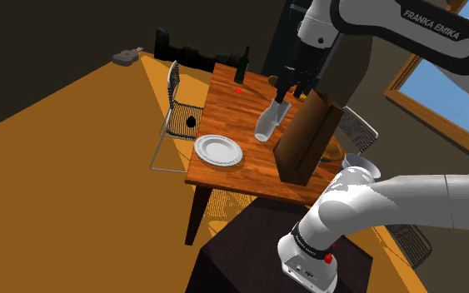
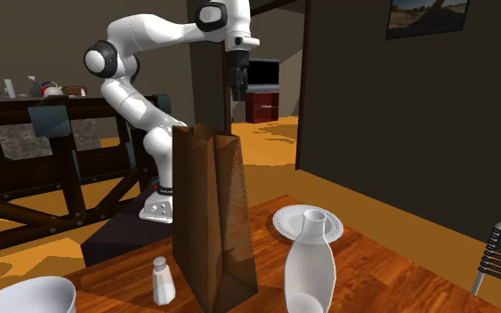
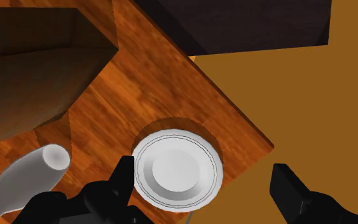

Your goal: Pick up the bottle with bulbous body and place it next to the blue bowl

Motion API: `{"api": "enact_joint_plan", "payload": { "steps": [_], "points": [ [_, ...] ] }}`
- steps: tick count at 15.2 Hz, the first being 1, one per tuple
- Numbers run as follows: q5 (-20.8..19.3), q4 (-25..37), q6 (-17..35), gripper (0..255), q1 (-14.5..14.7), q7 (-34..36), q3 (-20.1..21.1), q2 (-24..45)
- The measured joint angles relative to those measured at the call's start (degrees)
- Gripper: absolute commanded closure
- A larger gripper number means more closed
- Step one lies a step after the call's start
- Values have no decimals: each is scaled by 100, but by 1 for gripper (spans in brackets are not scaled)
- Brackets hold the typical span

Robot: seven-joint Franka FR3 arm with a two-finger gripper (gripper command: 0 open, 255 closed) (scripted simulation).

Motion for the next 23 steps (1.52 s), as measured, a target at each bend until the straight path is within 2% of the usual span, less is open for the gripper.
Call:
{"api": "enact_joint_plan", "payload": {
  "steps": [3,14,20,23],
  "points": [
    [-73,-54,137,0,-30,-117,-132,56],
    [-621,-10,1433,0,-283,-1346,-1503,1099],
    [-592,323,2186,0,-295,-2034,-2242,2041],
    [-443,611,2487,0,-268,-2420,-2605,2581]
  ]
}}
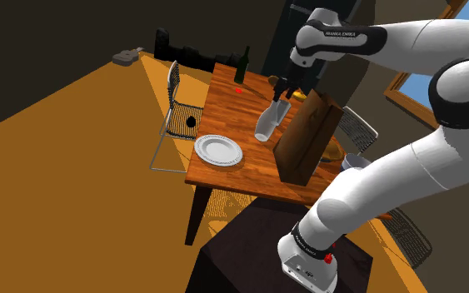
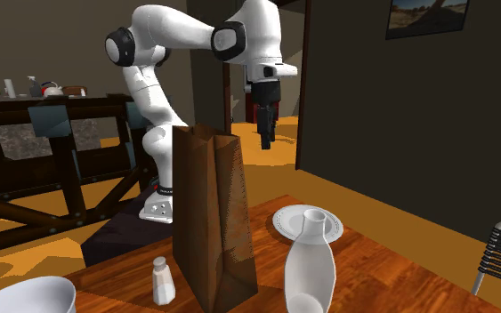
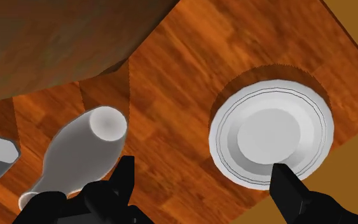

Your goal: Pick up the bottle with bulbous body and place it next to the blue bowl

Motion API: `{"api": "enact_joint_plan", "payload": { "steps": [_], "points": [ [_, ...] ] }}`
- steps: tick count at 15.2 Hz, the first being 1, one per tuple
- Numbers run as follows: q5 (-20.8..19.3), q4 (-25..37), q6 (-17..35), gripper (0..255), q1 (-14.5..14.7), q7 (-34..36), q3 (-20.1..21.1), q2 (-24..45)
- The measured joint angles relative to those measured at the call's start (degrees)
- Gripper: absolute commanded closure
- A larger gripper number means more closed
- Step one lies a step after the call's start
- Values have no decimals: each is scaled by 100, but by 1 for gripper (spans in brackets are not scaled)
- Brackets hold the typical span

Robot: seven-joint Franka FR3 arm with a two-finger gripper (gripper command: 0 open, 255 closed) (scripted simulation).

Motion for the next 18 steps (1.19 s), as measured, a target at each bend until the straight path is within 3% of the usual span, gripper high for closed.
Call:
{"api": "enact_joint_plan", "payload": {
  "steps": [5,10,15,18],
  "points": [
    [505,625,408,0,25,-806,-617,1037],
    [1380,1508,557,0,-94,-1712,-1065,2266],
    [2442,2661,440,0,-606,-2576,-1154,3656],
    [2834,3163,353,0,-942,-2891,-1096,4203]
  ]
}}
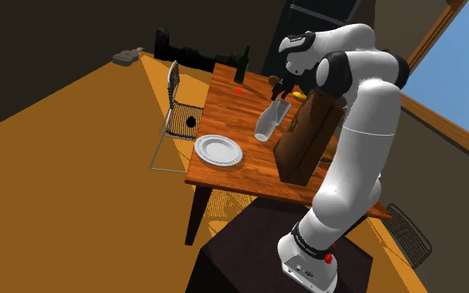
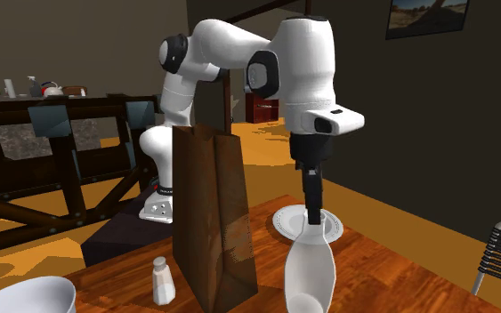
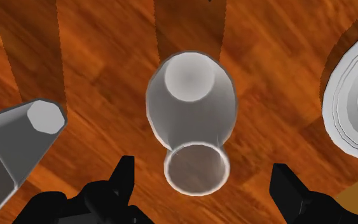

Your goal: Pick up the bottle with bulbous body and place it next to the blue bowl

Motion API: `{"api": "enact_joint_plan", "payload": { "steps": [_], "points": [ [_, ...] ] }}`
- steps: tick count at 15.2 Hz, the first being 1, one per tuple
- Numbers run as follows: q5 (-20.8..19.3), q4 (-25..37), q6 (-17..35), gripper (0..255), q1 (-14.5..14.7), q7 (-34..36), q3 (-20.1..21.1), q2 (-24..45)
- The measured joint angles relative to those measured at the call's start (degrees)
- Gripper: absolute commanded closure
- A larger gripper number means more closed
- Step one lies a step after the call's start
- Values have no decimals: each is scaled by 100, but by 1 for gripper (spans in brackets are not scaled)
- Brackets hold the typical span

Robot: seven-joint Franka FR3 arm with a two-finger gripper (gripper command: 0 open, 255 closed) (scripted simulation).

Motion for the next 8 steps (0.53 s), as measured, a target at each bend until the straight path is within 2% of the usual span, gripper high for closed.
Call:
{"api": "enact_joint_plan", "payload": {
  "steps": [8],
  "points": [
    [231,-180,423,0,-74,-143,106,304]
  ]
}}
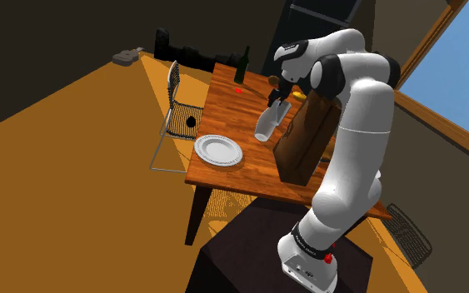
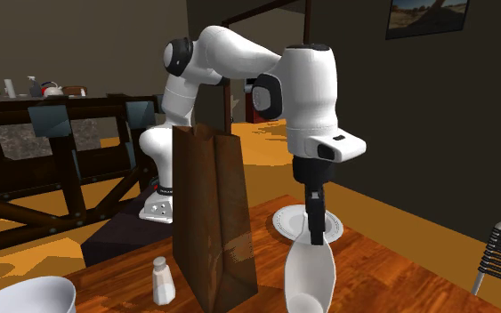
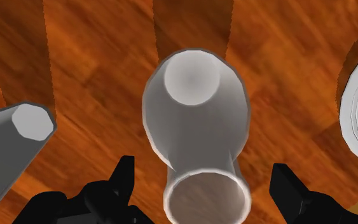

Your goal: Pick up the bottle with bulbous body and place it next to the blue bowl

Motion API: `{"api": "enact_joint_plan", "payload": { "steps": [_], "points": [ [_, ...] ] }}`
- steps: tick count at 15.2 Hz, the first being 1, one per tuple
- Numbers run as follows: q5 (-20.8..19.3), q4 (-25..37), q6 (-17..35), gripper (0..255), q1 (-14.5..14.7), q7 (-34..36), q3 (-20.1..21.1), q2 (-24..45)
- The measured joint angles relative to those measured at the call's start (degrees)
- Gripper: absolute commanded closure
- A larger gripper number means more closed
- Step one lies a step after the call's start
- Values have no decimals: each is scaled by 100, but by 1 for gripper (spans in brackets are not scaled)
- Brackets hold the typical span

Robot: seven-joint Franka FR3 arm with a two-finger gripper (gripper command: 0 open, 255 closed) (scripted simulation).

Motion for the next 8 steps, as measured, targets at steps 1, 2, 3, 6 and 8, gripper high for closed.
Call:
{"api": "enact_joint_plan", "payload": {
  "steps": [1,2,3,6,8],
  "points": [
    [4,-3,8,0,-2,-4,2,5],
    [6,-6,12,0,-3,-5,2,7],
    [7,-7,14,0,-4,-7,2,7],
    [8,-7,15,255,-5,-9,2,8],
    [7,-7,15,255,-6,-9,2,8]
  ]
}}
